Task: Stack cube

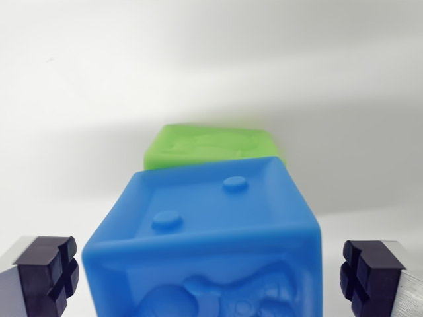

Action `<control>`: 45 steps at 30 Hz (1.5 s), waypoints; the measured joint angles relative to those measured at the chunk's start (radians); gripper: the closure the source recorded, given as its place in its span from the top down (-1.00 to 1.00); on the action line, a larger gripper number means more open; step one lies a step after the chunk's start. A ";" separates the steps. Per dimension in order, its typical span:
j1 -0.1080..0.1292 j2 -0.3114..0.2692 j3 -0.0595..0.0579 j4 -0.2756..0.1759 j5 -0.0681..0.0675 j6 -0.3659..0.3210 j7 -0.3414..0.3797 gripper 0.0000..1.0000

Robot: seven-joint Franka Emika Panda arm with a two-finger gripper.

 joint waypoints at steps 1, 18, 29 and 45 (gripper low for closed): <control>0.000 -0.007 0.000 -0.001 0.001 -0.006 0.000 1.00; 0.001 -0.174 0.001 -0.010 0.016 -0.160 -0.012 1.00; 0.004 -0.315 0.001 -0.004 0.022 -0.306 -0.015 1.00; 0.004 -0.489 0.001 0.047 0.025 -0.530 -0.018 1.00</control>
